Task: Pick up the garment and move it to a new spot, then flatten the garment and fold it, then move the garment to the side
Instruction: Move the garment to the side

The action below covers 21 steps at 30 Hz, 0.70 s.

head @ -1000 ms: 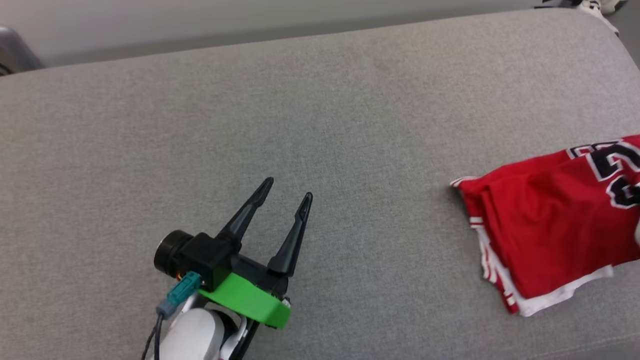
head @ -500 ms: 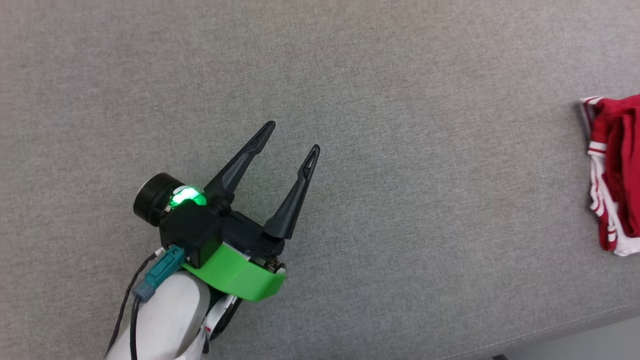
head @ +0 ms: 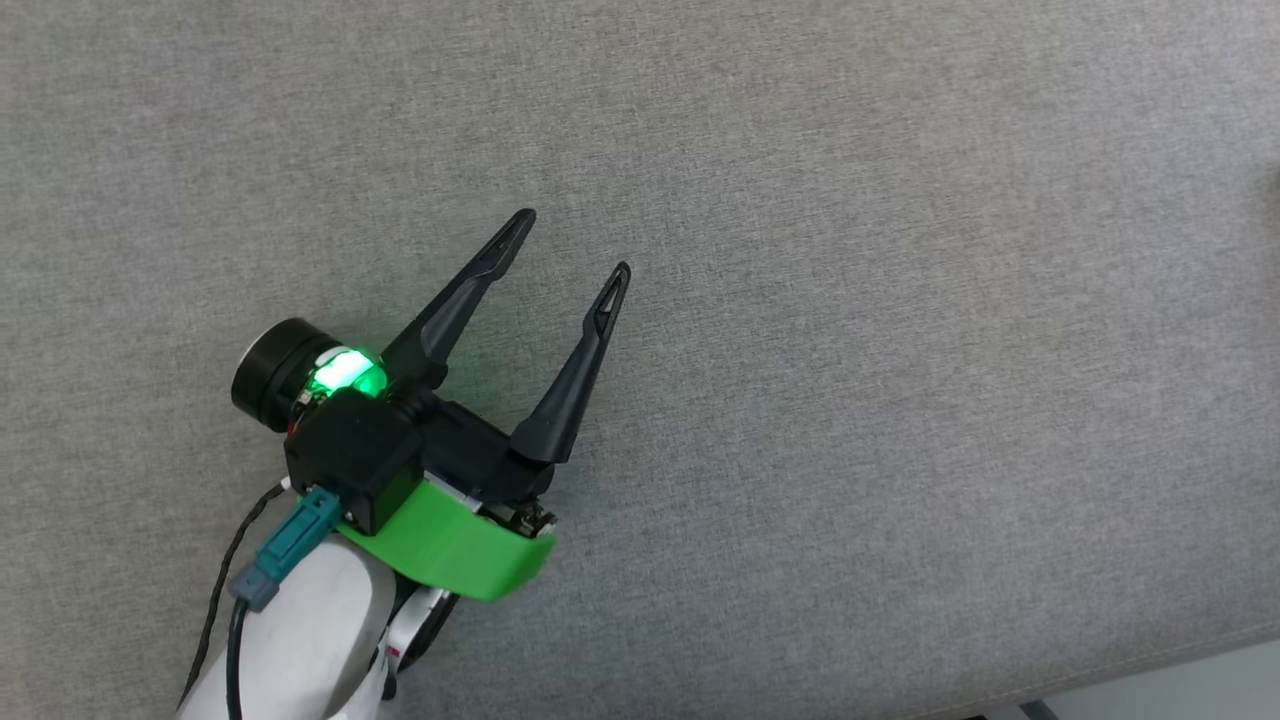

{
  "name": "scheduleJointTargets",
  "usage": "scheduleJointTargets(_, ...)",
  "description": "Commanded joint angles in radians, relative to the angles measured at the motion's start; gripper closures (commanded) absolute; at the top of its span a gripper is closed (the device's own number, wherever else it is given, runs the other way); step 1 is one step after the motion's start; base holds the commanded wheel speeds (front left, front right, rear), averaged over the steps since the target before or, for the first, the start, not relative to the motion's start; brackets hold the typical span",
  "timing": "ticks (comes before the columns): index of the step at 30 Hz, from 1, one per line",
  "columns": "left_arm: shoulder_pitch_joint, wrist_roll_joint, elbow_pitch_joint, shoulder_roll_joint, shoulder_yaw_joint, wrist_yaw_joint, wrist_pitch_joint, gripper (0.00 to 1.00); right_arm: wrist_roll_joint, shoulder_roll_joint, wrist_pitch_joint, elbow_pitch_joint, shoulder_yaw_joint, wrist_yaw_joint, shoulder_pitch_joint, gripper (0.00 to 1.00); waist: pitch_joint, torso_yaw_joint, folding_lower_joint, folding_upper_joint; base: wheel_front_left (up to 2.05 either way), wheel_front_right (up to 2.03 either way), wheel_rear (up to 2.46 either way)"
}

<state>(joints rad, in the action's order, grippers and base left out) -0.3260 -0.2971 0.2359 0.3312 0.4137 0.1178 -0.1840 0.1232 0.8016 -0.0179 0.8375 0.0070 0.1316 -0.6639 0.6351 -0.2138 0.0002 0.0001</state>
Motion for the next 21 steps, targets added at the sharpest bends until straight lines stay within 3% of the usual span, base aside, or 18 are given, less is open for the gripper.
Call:
scheduleJointTargets(1,-0.020,0.000,-0.008,0.004,-0.002,-0.007,-0.006,0.00,-0.033,-0.018,0.019,0.029,-0.028,-0.001,-0.030,1.00,-0.013,0.006,-0.0002,-0.0001,0.00,0.00,0.00)
scheduleJointTargets(2,-0.020,-0.002,-0.014,0.003,-0.001,-0.007,-0.008,0.00,-0.046,-0.020,0.026,0.034,-0.037,-0.001,-0.034,0.05,-0.022,0.007,-0.0002,-0.0001,0.00,0.00,0.00)
scheduleJointTargets(3,-0.019,-0.003,-0.019,0.001,0.000,-0.007,-0.011,0.00,-0.056,-0.021,0.032,0.036,-0.043,-0.001,-0.037,0.00,-0.029,0.008,-0.0002,-0.0001,0.00,0.00,0.00)
scheduleJointTargets(8,-0.004,-0.025,-0.068,-0.016,-0.011,-0.017,-0.036,0.00,-0.115,-0.024,0.051,0.017,-0.071,-0.001,-0.045,0.00,-0.098,0.019,-0.0002,-0.0001,0.00,0.00,0.00)
scheduleJointTargets(13,0.027,-0.048,-0.138,-0.025,-0.047,-0.031,-0.062,0.00,-0.112,-0.068,0.069,-0.068,-0.084,-0.001,-0.038,0.00,-0.201,0.036,-0.0002,-0.0001,0.00,0.00,0.00)
scheduleJointTargets(21,0.110,-0.080,-0.215,-0.047,-0.132,-0.059,-0.077,0.00,0.032,-0.176,0.076,-0.372,-0.052,-0.001,0.041,0.00,-0.378,0.084,-0.0002,-0.0001,0.00,0.00,0.00)
